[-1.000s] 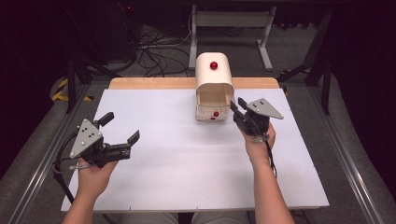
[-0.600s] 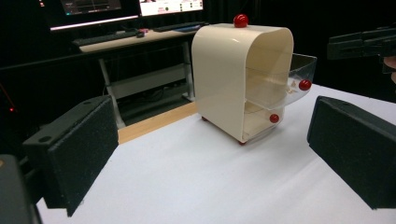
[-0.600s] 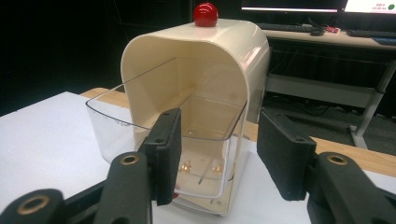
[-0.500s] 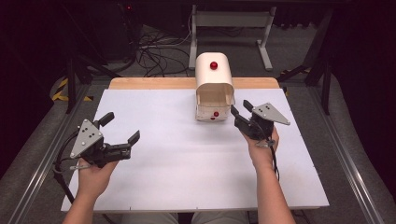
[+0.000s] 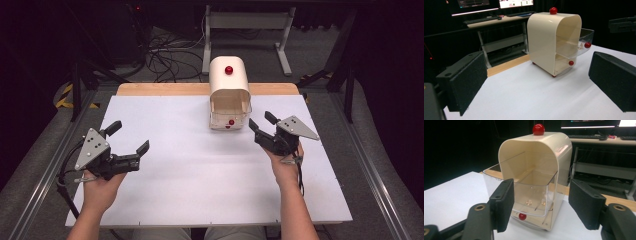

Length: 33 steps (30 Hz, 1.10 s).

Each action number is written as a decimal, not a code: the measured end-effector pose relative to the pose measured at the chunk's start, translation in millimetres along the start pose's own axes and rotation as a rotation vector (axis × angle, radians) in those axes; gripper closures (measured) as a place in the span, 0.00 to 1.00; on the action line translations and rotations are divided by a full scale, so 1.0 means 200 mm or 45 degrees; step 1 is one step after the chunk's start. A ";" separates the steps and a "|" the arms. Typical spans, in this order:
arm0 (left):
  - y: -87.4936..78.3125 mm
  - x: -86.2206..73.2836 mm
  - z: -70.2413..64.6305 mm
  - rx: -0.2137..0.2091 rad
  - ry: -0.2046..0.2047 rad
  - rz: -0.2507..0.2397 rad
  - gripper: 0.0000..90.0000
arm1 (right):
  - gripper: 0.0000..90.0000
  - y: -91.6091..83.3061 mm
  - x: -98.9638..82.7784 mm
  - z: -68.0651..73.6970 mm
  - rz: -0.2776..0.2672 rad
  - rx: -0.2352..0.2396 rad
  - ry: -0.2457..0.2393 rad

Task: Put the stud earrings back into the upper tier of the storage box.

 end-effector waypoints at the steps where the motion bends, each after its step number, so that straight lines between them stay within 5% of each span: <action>1: 0.00 0.00 0.00 0.001 0.002 0.001 0.03 | 0.41 -0.01 0.00 0.00 0.001 0.000 0.001; 14: -0.01 0.00 0.01 0.005 -0.004 0.001 0.03 | 0.31 -0.07 -0.02 -0.03 -0.027 0.037 0.011; 22: 0.00 0.00 0.00 0.005 -0.004 0.002 0.03 | 0.27 -0.10 -0.03 -0.03 -0.039 0.127 0.072; 33: -0.01 -0.01 0.00 0.004 -0.003 0.002 0.03 | 0.18 -0.15 -0.04 -0.02 -0.073 0.195 0.041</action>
Point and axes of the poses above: each handheld gripper's, and its own axes: y roughly forward along the jaws, x roughly out of its top, z roughly to its left, the point moved 4 cm from there along y, roughly forward along the jaws, and after that the axes turned 7 degrees about y, right-handed, at the moved point
